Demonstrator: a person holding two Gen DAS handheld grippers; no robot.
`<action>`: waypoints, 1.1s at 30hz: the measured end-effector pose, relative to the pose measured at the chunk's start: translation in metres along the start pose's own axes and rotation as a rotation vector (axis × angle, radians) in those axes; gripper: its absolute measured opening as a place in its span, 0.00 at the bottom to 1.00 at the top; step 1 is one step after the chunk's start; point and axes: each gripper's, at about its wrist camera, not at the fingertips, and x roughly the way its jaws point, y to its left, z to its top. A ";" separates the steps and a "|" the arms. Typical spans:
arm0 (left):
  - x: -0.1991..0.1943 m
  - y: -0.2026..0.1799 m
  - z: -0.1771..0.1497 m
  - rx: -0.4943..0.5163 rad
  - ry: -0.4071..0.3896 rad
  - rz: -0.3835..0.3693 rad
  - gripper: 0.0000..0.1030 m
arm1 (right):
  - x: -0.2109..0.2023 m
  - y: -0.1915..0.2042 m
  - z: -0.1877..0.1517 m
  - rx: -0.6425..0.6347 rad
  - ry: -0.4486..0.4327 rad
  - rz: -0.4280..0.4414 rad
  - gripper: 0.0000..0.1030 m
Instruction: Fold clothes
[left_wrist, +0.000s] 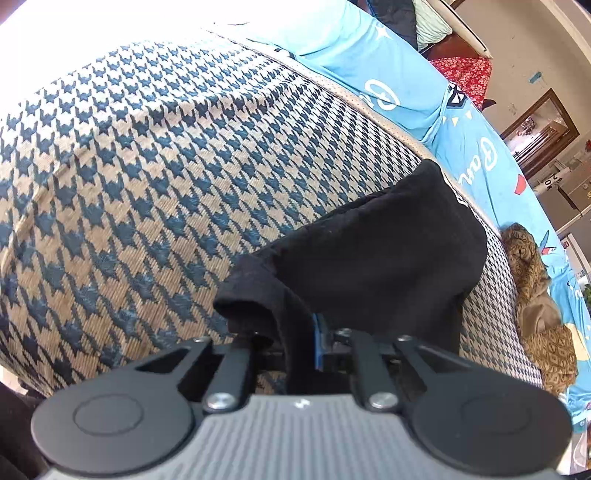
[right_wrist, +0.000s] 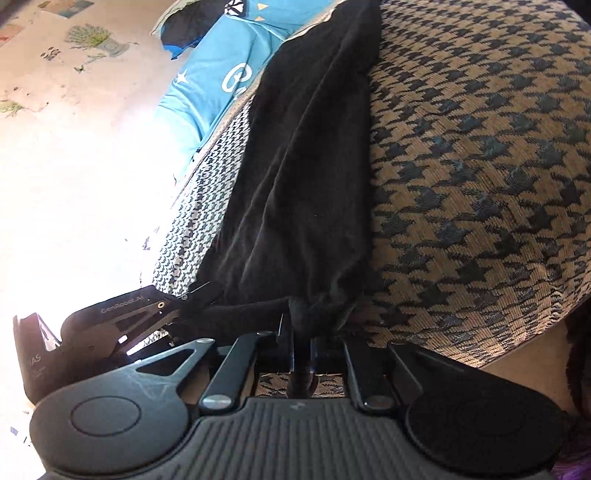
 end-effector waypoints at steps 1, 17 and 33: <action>-0.004 -0.004 0.002 0.034 -0.023 0.018 0.10 | 0.000 0.003 -0.001 -0.008 0.003 0.017 0.09; -0.054 0.002 0.088 0.209 -0.267 0.232 0.10 | 0.057 0.091 -0.012 -0.178 0.084 0.196 0.09; -0.017 0.021 0.118 0.195 -0.181 0.302 0.26 | 0.109 0.114 -0.018 -0.292 0.330 0.152 0.27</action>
